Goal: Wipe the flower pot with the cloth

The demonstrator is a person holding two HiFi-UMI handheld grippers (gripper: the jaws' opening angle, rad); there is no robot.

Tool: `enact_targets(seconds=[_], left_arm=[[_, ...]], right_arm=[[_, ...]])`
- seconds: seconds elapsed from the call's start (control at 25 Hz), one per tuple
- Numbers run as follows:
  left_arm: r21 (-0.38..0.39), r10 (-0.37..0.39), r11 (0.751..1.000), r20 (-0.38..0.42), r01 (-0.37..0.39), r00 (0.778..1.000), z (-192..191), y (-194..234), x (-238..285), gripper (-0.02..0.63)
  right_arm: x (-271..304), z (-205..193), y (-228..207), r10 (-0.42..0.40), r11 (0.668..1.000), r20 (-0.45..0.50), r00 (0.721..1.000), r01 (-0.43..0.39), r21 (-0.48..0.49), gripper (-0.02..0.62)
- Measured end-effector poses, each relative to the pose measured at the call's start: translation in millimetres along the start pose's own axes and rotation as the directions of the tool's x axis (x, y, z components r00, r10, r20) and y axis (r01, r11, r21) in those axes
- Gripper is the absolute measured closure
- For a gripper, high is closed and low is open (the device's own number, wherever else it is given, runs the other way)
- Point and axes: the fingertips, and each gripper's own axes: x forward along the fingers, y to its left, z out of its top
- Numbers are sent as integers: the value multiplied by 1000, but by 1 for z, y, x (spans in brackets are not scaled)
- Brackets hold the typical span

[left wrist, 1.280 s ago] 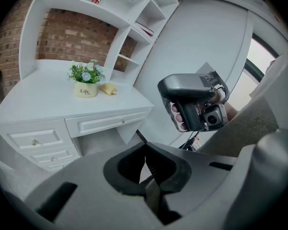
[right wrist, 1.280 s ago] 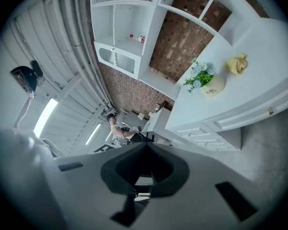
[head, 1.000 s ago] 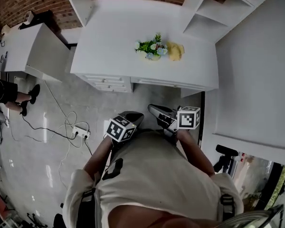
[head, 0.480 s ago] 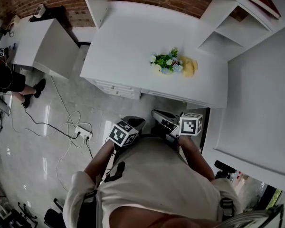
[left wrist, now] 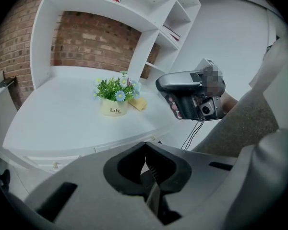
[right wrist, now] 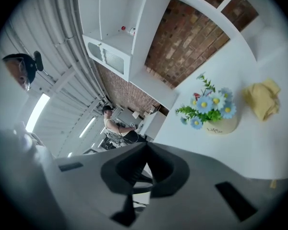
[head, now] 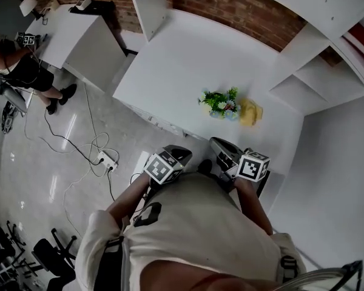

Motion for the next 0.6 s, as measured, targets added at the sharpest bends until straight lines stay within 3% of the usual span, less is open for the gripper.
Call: enact_targets(seconds=[0.16, 0.28, 0.44, 0.48, 0.6], left_arm=[[-58, 30, 998, 33, -29, 999, 23, -2, 10, 584], [-95, 61, 994, 12, -60, 998, 29, -3, 20, 584], [-99, 68, 993, -9, -68, 998, 40, -11, 45, 584], [-103, 64, 993, -11, -64, 998, 42, -14, 50, 584], [-108, 91, 990, -20, -92, 996, 48, -12, 55, 584]], right_arm=[[-9, 27, -17, 9, 1000, -23, 1000, -10, -15, 584], [-23, 48, -39, -9, 999, -23, 1000, 9, -38, 584], [-53, 85, -89, -131, 984, 23, 991, 132, -118, 583], [-60, 93, -105, -177, 973, 26, 984, 179, -148, 561], [-75, 108, -154, -341, 910, 0, 940, 330, -250, 372]])
